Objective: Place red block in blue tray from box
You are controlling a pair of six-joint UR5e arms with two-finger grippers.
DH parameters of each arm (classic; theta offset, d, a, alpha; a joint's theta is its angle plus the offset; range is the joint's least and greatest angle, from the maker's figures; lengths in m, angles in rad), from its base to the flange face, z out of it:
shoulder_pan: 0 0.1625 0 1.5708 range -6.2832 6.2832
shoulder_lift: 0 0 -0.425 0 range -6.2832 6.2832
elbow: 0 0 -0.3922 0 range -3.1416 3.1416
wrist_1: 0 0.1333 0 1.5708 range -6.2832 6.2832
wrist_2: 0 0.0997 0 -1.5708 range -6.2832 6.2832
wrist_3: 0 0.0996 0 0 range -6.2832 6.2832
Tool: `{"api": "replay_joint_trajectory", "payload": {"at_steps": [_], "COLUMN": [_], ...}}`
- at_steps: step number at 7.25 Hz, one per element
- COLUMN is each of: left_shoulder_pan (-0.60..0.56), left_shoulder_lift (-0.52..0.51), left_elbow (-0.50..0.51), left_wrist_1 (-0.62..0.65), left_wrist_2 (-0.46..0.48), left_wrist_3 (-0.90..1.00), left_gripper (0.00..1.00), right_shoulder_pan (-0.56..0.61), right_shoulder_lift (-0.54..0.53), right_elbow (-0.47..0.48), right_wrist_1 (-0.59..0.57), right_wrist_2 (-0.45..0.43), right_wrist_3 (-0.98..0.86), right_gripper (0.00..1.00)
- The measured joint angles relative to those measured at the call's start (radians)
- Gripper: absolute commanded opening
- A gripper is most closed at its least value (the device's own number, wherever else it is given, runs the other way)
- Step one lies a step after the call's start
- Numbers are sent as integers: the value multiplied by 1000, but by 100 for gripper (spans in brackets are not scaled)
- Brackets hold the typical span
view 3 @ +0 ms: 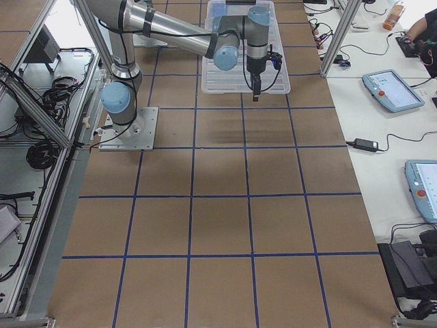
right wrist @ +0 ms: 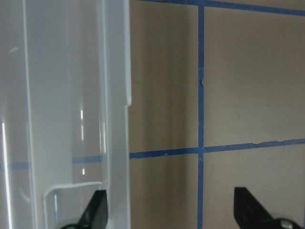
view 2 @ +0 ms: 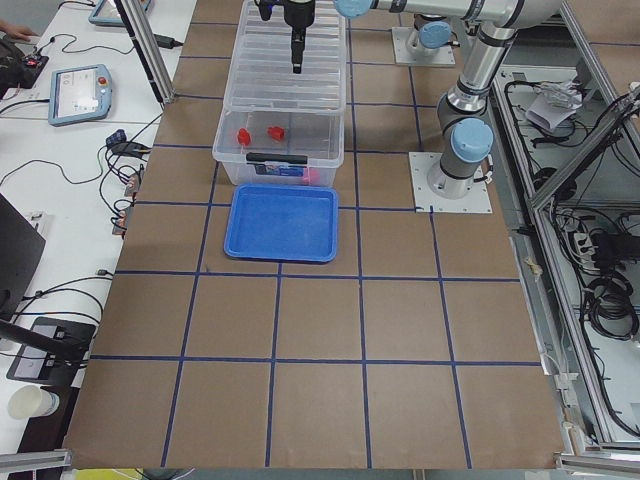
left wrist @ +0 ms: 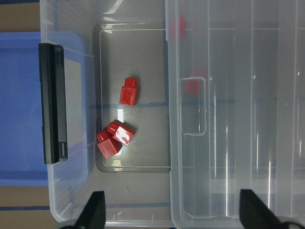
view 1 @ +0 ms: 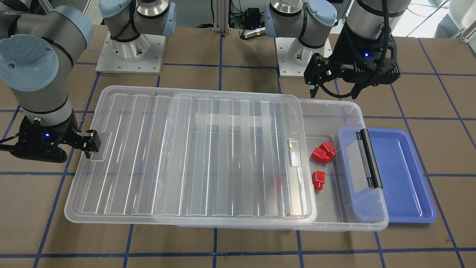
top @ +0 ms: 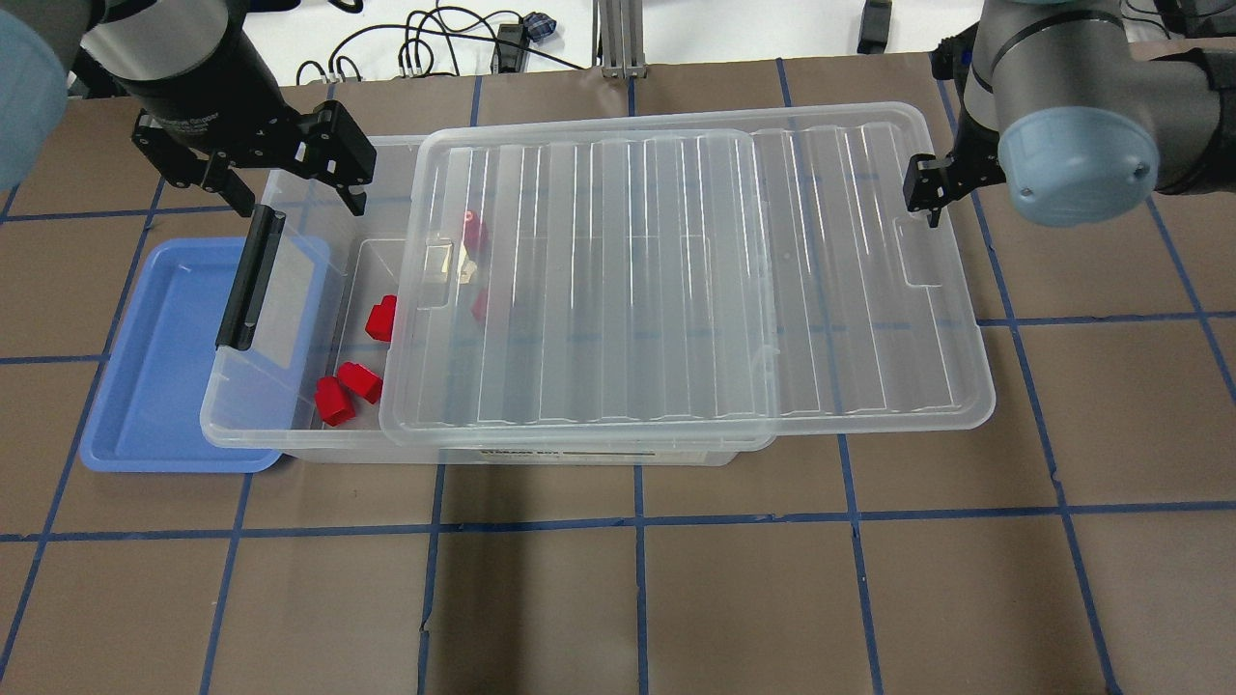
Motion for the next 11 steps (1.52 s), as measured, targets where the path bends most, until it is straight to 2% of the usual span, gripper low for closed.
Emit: {"api": "replay_joint_trajectory", "payload": {"at_steps": [4, 6, 8, 11], "left_shoulder_pan": [20, 50, 79, 86], "left_shoulder_lift": [-85, -114, -132, -201], "left_elbow": [-37, -116, -212, -268], "left_wrist_1": [60, 183, 334, 460], "left_wrist_2": [-4, -5, -7, -9], "left_wrist_3": [131, 177, 212, 232], "left_gripper": [100, 100, 100, 100], "right_shoulder_pan": [-68, -55, 11, 136], "right_shoulder_lift": [-7, -35, -66, -93], "right_elbow": [-11, -26, -83, -220], "right_wrist_1": [-3, 14, 123, 381], "right_wrist_2": [9, 59, 135, 215], "right_wrist_3": [-84, -76, 8, 155], "right_gripper": [94, 95, 98, 100]}}
